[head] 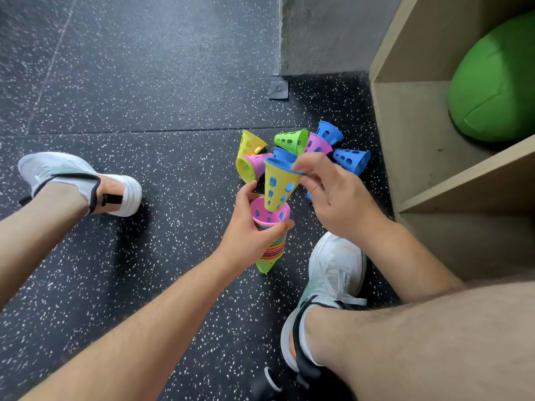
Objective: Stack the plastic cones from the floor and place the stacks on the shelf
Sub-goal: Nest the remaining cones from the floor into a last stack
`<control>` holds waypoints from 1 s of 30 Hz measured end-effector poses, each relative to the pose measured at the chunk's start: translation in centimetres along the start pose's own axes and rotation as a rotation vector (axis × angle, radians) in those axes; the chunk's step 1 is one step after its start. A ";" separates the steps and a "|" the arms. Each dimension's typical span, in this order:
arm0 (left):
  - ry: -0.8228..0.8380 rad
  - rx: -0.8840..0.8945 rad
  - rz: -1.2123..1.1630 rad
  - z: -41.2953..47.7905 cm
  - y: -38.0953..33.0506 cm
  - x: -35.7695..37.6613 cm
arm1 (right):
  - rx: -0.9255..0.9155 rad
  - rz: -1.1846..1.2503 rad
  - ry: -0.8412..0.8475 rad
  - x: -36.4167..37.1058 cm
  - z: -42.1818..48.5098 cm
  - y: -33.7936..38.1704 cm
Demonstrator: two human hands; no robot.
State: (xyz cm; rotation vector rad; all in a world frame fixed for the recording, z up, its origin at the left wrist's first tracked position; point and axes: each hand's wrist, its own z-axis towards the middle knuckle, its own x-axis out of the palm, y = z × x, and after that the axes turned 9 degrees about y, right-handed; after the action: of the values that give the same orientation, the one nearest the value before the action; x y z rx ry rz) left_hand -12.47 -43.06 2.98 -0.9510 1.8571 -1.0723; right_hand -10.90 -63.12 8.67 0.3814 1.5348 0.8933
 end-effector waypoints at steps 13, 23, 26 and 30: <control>0.003 -0.030 -0.006 -0.1 0.0 0.2 | 0.346 -0.044 0.022 2.7 -1.3 -4.8; 0.025 -0.063 -0.025 -0.1 -0.1 0.2 | 0.455 -0.367 0.340 5.8 -2.6 -6.1; 0.024 -0.053 -0.034 -0.2 -0.2 0.0 | 0.321 -0.319 0.339 7.0 -2.7 -6.2; 0.002 -0.051 -0.045 -0.5 0.0 -0.3 | 0.103 -0.283 0.374 7.9 -2.7 -6.6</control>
State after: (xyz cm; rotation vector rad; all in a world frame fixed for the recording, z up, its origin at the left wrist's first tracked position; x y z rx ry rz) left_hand -12.78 -42.70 3.25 -1.0264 1.8808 -1.0571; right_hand -13.21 -62.70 -1.67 0.0641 1.9276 0.6885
